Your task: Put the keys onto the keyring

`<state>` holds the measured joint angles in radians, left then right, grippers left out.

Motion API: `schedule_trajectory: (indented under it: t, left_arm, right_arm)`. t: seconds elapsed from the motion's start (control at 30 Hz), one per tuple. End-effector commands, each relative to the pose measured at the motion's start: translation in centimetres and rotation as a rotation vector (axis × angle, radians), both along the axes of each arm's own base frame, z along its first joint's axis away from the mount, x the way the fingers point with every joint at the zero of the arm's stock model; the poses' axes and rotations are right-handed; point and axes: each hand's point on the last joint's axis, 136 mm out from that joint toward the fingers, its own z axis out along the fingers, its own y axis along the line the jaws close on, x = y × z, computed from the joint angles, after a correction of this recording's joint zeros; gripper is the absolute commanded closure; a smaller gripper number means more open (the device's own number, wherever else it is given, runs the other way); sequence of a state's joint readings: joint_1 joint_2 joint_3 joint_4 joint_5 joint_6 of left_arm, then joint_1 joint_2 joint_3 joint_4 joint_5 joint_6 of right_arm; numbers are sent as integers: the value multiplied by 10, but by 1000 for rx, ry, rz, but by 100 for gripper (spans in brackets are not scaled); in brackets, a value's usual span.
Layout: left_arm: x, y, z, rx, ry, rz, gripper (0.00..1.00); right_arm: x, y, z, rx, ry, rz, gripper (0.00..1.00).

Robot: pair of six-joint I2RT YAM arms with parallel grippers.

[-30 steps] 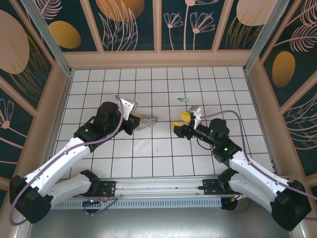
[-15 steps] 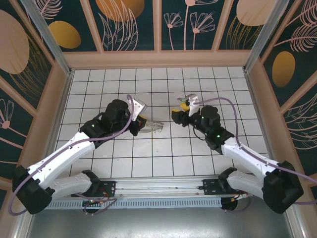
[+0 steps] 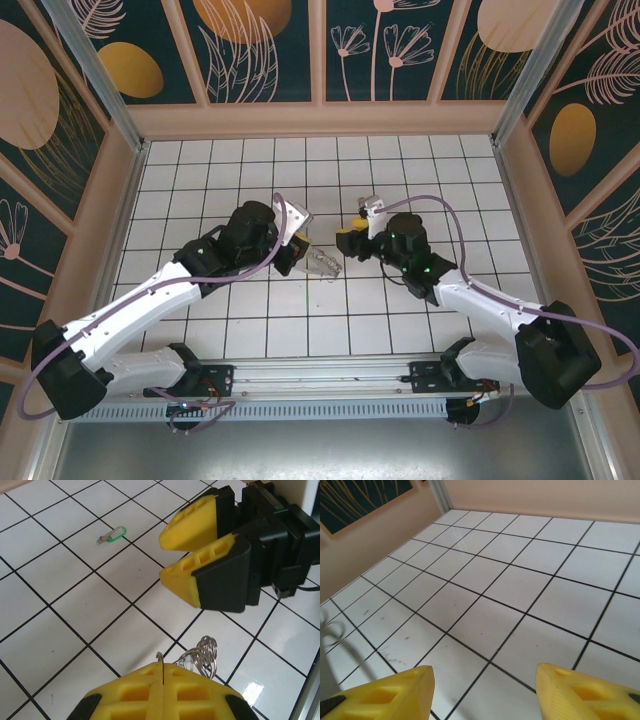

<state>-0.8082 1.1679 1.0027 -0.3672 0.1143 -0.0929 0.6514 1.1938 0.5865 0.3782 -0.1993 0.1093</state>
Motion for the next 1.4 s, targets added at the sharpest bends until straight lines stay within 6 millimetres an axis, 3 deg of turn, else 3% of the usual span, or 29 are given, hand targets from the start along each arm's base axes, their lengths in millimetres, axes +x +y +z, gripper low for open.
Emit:
schedule_trajectory:
  t: [0.0,0.33,0.73,0.83,1.1,1.37]
  left_arm:
    - [10,-10,29,-50,-89,-7,100]
    - [13,-12,36,-76,-125,4,100]
    - [2,-14,60,-189,-182,-30,100]
    - [-4,-13,57,-212,-180,-50,100]
    - [-30,-15,73,-338,-213,-153,100]
    - [-59,-8,104,-486,-298,-252,100]
  right_arm:
    - [-12,10,6,47,13,45,45]
    - [-34,28,7,85,38,115,45]
    - [-61,52,36,149,-27,246,45]
    - [-70,56,43,165,-63,280,45]
    - [-97,44,76,257,-207,346,44]
    - [-125,20,105,341,-336,382,44]
